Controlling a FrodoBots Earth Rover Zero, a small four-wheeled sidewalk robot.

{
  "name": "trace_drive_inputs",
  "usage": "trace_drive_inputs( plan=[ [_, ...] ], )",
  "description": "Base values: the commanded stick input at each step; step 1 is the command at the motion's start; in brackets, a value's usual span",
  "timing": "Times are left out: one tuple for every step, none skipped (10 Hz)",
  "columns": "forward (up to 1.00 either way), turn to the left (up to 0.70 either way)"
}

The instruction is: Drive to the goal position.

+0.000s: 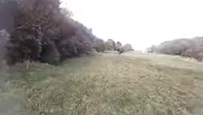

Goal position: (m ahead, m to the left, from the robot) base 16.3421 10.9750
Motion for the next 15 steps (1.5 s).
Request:
trace_drive_inputs(
  plan=[
    [0.70, -0.14],
    [0.70, -0.14],
    [0.70, -0.14],
    [0.70, -0.14],
    [0.70, -0.14],
    [0.70, -0.14],
    [0.70, -0.14],
    [0.70, -0.14],
    [0.70, -0.14],
    [0.70, -0.05],
    [0.70, -0.01],
    [0.70, 0.00],
    [0.70, 0.00],
    [0.70, 0.00],
    [0.70, 0.00]
  ],
)
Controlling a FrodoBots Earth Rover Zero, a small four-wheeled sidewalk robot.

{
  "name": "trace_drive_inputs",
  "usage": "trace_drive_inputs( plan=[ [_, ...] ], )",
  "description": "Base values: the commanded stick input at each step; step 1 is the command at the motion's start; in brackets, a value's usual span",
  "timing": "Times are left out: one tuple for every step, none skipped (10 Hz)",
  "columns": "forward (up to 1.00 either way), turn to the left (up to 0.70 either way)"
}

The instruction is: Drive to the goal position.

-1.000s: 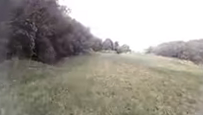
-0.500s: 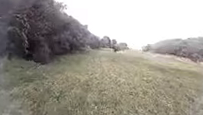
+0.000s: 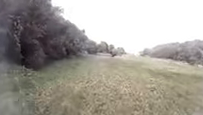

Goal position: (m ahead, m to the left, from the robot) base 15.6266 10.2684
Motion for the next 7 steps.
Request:
trace_drive_inputs(
  plan=[
    [0.70, 0.00],
    [0.70, 0.00],
    [0.70, 0.00],
    [0.70, 0.00],
    [0.70, 0.00],
    [0.70, 0.00],
    [0.70, 0.00]
  ],
)
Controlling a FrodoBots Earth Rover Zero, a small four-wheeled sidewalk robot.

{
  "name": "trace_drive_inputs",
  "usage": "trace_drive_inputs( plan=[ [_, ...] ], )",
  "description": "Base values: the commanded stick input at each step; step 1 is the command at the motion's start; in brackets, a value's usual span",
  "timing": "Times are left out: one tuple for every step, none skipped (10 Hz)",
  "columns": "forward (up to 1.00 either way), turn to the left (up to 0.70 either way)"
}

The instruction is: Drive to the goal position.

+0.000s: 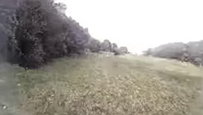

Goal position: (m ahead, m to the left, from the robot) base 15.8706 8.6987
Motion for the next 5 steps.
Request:
trace_drive_inputs(
  plan=[
    [0.70, 0.00],
    [0.70, 0.00],
    [0.70, 0.00],
    [0.70, 0.00],
    [0.70, 0.00]
  ],
)
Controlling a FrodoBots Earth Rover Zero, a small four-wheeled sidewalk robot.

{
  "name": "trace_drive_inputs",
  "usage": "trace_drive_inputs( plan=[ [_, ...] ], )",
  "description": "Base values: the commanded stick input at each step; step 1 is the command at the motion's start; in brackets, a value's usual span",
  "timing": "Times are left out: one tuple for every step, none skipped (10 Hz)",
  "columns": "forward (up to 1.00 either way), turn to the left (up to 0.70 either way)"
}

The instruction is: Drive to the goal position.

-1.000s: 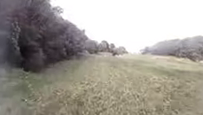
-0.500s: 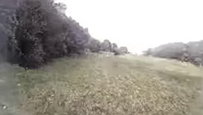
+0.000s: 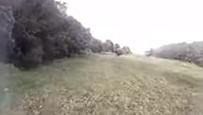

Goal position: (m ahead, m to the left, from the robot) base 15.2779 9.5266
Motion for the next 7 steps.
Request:
trace_drive_inputs(
  plan=[
    [0.70, 0.00],
    [0.70, 0.00],
    [0.70, 0.00],
    [0.70, 0.00],
    [0.70, 0.00],
    [0.70, 0.00],
    [0.70, 0.00]
  ],
)
